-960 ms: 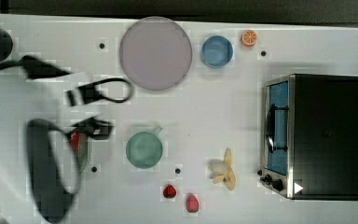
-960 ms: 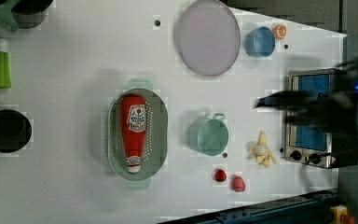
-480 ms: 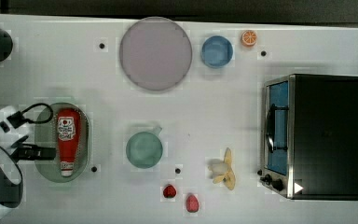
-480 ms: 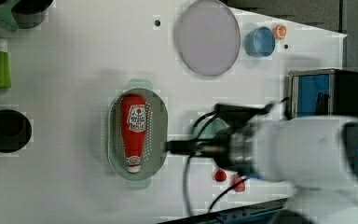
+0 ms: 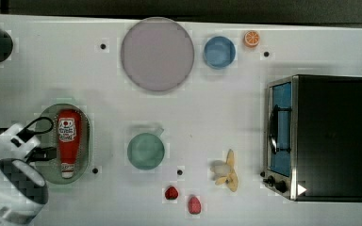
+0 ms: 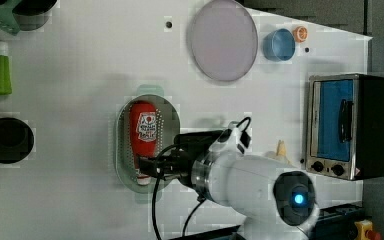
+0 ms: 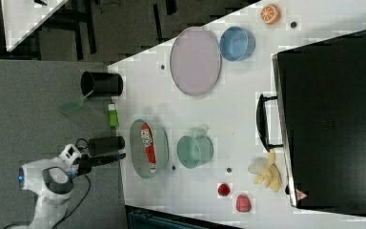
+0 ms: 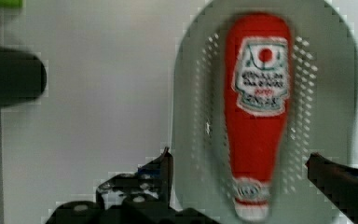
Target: Pick ketchup from strainer and place it on the table
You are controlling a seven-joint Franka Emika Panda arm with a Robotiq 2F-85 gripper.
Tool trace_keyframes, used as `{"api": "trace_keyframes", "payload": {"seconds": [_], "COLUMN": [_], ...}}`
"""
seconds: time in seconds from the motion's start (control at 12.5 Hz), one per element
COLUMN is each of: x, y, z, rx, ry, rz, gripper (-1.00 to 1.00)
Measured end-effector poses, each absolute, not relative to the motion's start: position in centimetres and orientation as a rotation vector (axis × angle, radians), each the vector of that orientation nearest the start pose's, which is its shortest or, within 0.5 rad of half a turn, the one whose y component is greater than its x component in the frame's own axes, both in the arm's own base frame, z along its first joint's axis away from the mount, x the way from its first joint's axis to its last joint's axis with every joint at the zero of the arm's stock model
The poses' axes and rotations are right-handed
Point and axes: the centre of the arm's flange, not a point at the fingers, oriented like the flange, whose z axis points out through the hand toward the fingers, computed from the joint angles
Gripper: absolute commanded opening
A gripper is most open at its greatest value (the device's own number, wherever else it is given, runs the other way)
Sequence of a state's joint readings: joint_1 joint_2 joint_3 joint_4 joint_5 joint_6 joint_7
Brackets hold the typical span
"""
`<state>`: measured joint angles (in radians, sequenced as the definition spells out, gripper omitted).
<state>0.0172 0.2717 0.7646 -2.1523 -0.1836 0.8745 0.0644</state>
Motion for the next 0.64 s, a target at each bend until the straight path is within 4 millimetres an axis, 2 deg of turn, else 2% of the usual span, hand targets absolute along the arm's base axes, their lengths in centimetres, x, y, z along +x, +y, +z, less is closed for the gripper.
{"api": "trace_keyframes", "payload": {"seconds": [0.48,0.64], "x": [41.0,41.2], "y": [37.8,36.7], "z": [20.5,17.7], "rx": [-3.049,-3.065], "ry": [-0.026,0.014], "rz": [0.092,0.131], "gripper": [1.0,1.0]}}
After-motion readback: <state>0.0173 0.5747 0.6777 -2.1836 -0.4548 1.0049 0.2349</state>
